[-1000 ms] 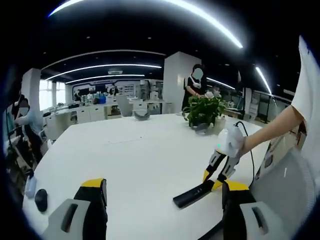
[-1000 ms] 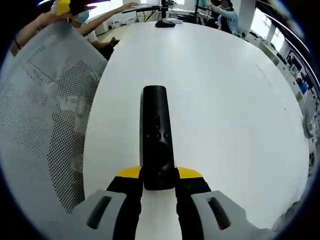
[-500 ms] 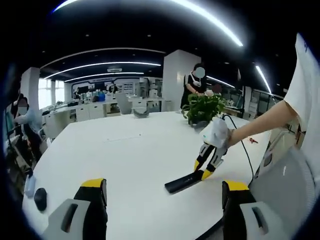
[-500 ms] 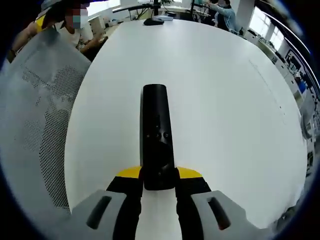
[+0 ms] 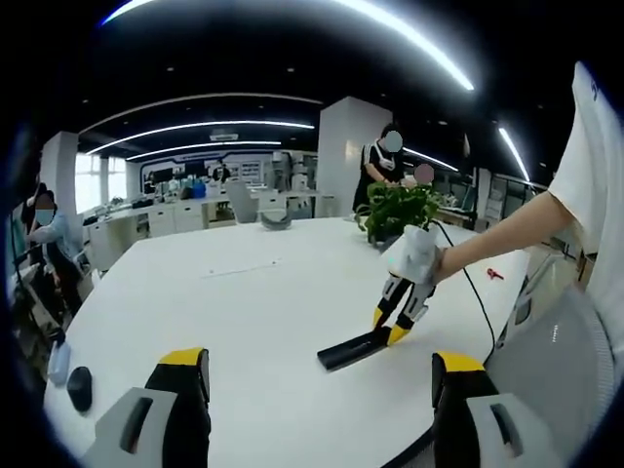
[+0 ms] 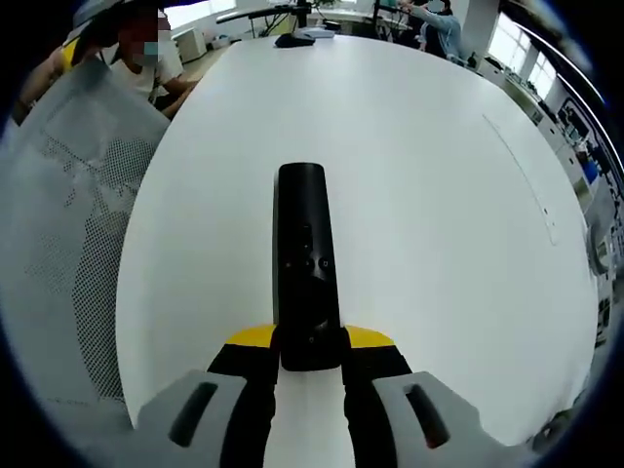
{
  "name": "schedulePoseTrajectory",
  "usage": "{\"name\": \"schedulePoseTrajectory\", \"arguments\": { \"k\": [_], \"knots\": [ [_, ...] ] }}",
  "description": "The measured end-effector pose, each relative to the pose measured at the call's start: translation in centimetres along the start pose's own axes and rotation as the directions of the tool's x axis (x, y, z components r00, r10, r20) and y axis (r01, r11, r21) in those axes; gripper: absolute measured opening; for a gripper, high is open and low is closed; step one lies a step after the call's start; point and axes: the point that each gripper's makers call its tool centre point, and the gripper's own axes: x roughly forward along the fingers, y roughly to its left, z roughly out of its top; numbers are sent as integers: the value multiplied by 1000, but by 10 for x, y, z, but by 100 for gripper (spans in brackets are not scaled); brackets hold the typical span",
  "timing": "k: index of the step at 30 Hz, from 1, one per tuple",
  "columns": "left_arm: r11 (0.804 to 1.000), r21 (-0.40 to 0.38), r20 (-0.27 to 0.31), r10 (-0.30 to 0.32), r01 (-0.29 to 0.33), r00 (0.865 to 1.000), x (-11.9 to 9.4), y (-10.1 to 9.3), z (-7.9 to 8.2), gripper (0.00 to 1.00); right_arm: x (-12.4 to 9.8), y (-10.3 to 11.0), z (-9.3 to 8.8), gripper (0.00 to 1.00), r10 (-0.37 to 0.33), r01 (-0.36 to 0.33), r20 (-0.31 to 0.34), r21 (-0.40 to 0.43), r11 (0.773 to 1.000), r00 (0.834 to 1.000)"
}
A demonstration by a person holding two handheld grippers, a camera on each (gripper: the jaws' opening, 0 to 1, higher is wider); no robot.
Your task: Press the specified remote control buttons in sequence, fully releasing each button before pressing the next.
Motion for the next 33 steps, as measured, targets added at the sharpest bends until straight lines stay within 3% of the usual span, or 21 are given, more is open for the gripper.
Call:
{"name": "schedulePoseTrajectory", "arguments": {
  "k": [9, 24, 29, 33],
  "knots": [
    [1000, 6, -14, -2, 2, 1000, 0, 0, -2, 99, 1, -23, 0, 24, -6, 6, 7, 21, 1000, 1000],
    [1000, -2, -29, 2, -2, 1000, 0, 1, -5, 99, 1, -33, 1, 25, 4, -4, 22, 19, 1000, 1000],
    [1000, -2, -34, 1, -1, 999, 1, 1, -6, 99, 1, -33, 0, 25, -12, 11, 47, 17, 1000, 999],
    [1000, -4, -34, 2, -2, 999, 0, 1, -7, 99, 1, -33, 2, 29, -22, 12, 109, 98, 995, 994]
  ]
}}
